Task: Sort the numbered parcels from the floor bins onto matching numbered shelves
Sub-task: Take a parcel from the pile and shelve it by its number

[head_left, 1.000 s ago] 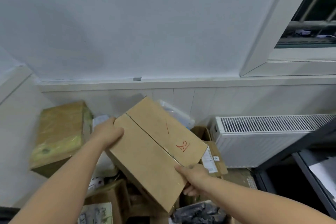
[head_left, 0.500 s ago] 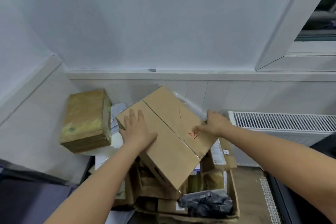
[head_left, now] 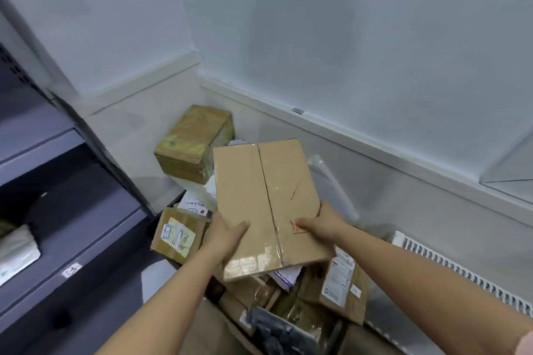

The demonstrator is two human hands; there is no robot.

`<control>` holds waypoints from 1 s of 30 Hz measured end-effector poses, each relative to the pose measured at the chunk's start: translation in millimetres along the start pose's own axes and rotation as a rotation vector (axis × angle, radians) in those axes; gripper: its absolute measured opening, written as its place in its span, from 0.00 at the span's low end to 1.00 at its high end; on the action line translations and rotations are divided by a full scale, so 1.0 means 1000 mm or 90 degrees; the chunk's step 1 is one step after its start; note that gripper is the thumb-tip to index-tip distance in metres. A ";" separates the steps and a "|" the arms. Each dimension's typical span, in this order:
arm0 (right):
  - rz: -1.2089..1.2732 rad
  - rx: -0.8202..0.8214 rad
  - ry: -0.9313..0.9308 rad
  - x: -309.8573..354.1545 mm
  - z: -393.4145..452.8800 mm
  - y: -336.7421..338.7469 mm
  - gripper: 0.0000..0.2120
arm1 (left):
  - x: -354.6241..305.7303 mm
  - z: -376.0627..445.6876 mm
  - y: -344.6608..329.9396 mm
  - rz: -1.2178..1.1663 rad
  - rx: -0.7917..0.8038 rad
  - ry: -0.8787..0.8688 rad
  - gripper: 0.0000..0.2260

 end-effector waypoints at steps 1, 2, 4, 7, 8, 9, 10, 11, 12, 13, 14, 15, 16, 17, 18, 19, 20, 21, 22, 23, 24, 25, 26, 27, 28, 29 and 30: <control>-0.009 0.001 0.003 0.002 -0.002 0.000 0.35 | -0.002 0.000 0.004 -0.003 -0.014 0.001 0.31; -0.010 0.000 0.011 0.004 -0.005 -0.001 0.35 | -0.004 0.002 0.008 0.000 -0.022 0.001 0.31; 0.014 -0.008 0.016 0.005 -0.016 -0.004 0.37 | -0.009 0.006 0.015 0.015 -0.023 -0.003 0.31; 0.068 -0.039 -0.027 -0.008 -0.036 -0.021 0.42 | -0.021 0.014 0.025 0.071 0.005 -0.032 0.31; 0.098 -0.049 -0.039 -0.014 -0.044 -0.030 0.43 | -0.023 0.019 0.026 0.096 0.017 -0.043 0.31; 0.132 -0.057 -0.055 -0.021 -0.050 -0.039 0.43 | -0.024 0.024 0.025 0.120 0.031 -0.050 0.32; 0.166 -0.067 -0.072 -0.027 -0.058 -0.047 0.43 | -0.024 0.029 0.023 0.152 0.045 -0.054 0.33; 0.199 -0.074 -0.097 -0.035 -0.064 -0.055 0.43 | -0.026 0.033 0.021 0.187 0.057 -0.063 0.34; 0.225 -0.084 -0.120 -0.041 -0.072 -0.061 0.42 | -0.028 0.038 0.016 0.223 0.069 -0.075 0.36; 0.239 -0.092 -0.140 -0.048 -0.077 -0.067 0.40 | -0.030 0.041 0.010 0.259 0.080 -0.091 0.38; 0.244 -0.101 -0.148 -0.051 -0.081 -0.071 0.39 | -0.032 0.045 0.006 0.293 0.085 -0.109 0.38; 0.240 -0.104 -0.148 -0.055 -0.081 -0.074 0.38 | -0.033 0.047 0.004 0.321 0.089 -0.120 0.37; 0.227 -0.107 -0.138 -0.055 -0.081 -0.075 0.37 | -0.033 0.050 0.003 0.339 0.087 -0.128 0.36; 0.201 -0.104 -0.124 -0.055 -0.079 -0.075 0.36 | -0.033 0.052 0.005 0.349 0.079 -0.135 0.36; 0.166 -0.101 -0.107 -0.053 -0.079 -0.073 0.34 | -0.032 0.054 0.007 0.359 0.061 -0.142 0.37; 0.124 -0.097 -0.090 -0.052 -0.076 -0.072 0.32 | -0.032 0.054 0.010 0.377 0.036 -0.145 0.38; 0.075 -0.095 -0.072 -0.050 -0.076 -0.068 0.29 | -0.032 0.052 0.013 0.403 0.002 -0.152 0.38; 0.026 -0.098 -0.053 -0.049 -0.076 -0.063 0.26 | -0.031 0.047 0.015 0.427 -0.041 -0.154 0.38; -0.022 -0.109 -0.038 -0.048 -0.077 -0.056 0.24 | -0.029 0.040 0.017 0.437 -0.089 -0.149 0.38; -0.069 -0.131 -0.029 -0.046 -0.077 -0.045 0.24 | -0.026 0.030 0.021 0.425 -0.138 -0.137 0.39; -0.123 -0.159 -0.030 -0.044 -0.078 -0.032 0.24 | -0.021 0.020 0.024 0.393 -0.182 -0.126 0.39; -0.181 -0.191 -0.034 -0.042 -0.079 -0.018 0.24 | -0.016 0.009 0.028 0.351 -0.219 -0.114 0.40; -0.229 -0.222 -0.038 -0.039 -0.078 -0.003 0.24 | -0.008 -0.002 0.031 0.311 -0.252 -0.102 0.40; -0.259 -0.249 -0.036 -0.035 -0.076 0.010 0.23 | 0.001 -0.012 0.034 0.279 -0.280 -0.089 0.41; -0.267 -0.273 -0.029 -0.031 -0.073 0.023 0.22 | 0.011 -0.022 0.035 0.255 -0.303 -0.074 0.42; -0.259 -0.292 -0.015 -0.027 -0.069 0.035 0.21 | 0.021 -0.032 0.035 0.233 -0.318 -0.053 0.43; -0.244 -0.304 0.003 -0.022 -0.063 0.045 0.21 | 0.032 -0.041 0.032 0.212 -0.324 -0.029 0.45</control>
Point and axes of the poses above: each hand's wrist, its own z-axis towards the middle knuckle, its own y-axis out of the back of the hand, x = y × z, the point moved 9 cm from there along z, towards the middle knuckle, and after that the axes turned 4 degrees about x, right-handed, at the moved point
